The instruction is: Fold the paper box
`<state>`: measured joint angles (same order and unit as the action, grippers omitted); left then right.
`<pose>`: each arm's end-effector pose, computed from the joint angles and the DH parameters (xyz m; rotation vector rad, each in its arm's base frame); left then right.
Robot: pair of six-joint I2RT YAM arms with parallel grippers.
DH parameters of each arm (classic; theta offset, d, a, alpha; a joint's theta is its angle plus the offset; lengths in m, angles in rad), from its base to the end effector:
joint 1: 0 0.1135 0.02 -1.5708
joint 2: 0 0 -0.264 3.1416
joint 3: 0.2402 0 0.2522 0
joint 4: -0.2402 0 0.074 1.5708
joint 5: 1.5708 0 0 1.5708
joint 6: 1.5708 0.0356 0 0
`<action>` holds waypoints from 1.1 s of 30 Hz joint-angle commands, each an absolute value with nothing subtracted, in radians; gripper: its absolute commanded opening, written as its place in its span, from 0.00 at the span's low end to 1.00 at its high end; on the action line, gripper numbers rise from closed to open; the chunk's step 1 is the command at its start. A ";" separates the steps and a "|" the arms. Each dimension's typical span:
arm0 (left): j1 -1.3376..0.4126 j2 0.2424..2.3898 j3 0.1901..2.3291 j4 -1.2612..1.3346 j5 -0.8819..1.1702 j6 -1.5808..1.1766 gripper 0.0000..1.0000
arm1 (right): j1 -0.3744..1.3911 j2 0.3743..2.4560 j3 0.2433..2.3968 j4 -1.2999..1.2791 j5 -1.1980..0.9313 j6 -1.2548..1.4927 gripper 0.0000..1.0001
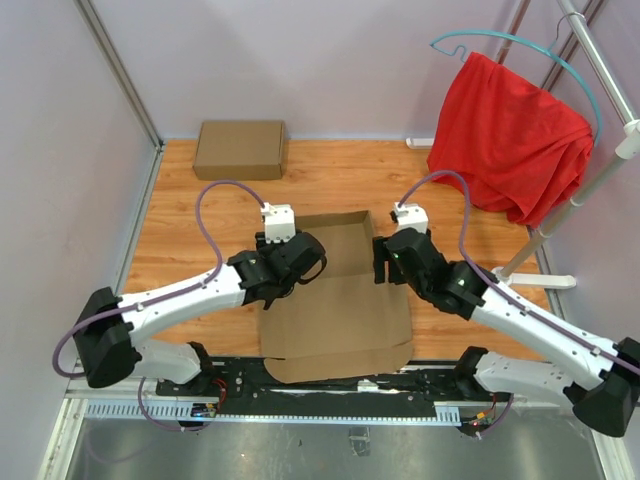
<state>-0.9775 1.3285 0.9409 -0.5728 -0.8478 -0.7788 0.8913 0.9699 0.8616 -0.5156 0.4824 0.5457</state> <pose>0.1686 -0.2023 0.2528 -0.0898 2.1435 0.0971 0.1426 0.1502 0.3028 -0.1011 2.1291 0.3216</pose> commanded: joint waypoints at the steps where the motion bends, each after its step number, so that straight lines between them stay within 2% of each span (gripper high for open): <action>1: -0.973 1.193 0.986 -0.640 -0.894 -0.805 0.56 | 0.910 1.097 0.987 -0.456 0.335 0.429 0.73; 5: -0.969 0.991 0.975 -0.676 -0.960 -0.821 0.55 | 0.904 1.307 1.150 -0.407 0.237 0.368 0.73; 10: -0.969 0.724 0.897 -0.588 -0.944 -0.712 0.53 | 0.895 1.632 1.427 -0.399 0.080 0.355 0.73; 17: -0.969 0.698 0.929 -0.746 -0.938 -0.699 0.53 | 0.927 2.036 1.796 -0.470 -0.019 0.413 0.68; 22: -0.969 0.689 0.912 -0.769 -0.932 -0.697 0.53 | 0.949 2.190 1.949 -0.549 -0.005 0.431 0.67; 27: -0.969 0.670 0.883 -0.765 -0.950 -0.685 0.53 | 0.964 2.244 1.977 -0.567 -0.012 0.426 0.62; 33: -0.969 0.659 0.868 -0.795 -0.976 -0.684 0.54 | 0.968 2.271 1.955 -0.570 -0.037 0.411 0.48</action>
